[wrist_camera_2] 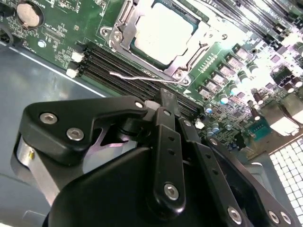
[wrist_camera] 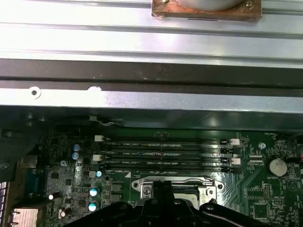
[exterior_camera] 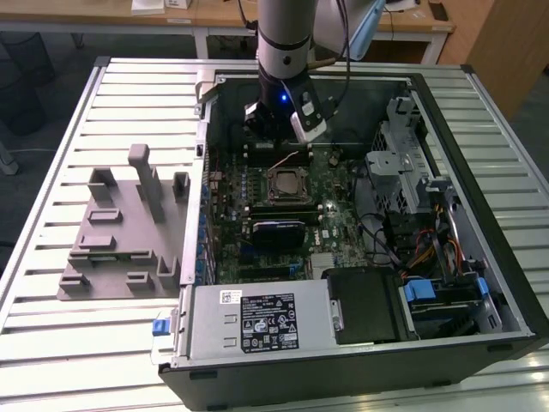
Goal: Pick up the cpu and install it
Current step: 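Install the first cpu locking lever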
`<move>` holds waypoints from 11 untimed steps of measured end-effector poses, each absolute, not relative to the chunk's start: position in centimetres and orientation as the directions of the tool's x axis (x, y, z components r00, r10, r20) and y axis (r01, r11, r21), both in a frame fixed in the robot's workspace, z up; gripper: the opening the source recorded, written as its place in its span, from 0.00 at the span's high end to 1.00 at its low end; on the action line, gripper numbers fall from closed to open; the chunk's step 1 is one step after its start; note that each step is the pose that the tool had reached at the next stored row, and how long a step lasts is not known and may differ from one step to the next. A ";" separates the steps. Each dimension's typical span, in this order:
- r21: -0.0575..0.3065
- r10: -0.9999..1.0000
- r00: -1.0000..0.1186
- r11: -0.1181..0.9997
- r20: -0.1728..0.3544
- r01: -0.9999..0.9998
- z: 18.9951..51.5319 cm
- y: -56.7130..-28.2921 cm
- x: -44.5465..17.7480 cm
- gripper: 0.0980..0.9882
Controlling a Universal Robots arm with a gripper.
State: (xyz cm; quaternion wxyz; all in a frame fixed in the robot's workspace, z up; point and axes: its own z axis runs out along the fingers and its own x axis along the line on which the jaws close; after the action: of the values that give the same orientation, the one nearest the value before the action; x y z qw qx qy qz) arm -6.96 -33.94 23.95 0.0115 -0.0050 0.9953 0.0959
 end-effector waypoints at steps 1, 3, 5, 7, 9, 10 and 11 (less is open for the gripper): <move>0.179 -0.006 -0.999 0.984 -0.032 -0.012 23.9 -33.9 -7.0 0.99; 0.160 -0.002 -0.999 0.987 -0.052 -0.010 23.9 -33.9 -7.0 0.99; 0.147 0.004 -0.997 0.989 -0.072 -0.007 23.9 -33.9 -7.0 0.99; 0.141 0.012 -0.996 0.990 -0.092 -0.001 23.8 -33.9 -7.0 0.99; 0.140 0.022 -0.994 0.990 -0.106 0.007 23.8 -33.9 -7.0 0.99; 0.140 0.027 -0.993 0.990 -0.114 0.011 23.7 -33.9 -7.0 0.99; 0.140 0.032 -0.992 0.990 -0.121 0.015 23.7 -33.9 -7.0 0.99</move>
State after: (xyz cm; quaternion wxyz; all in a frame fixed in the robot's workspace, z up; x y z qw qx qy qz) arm -6.96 -33.94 23.72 0.0614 0.0117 0.9956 0.0698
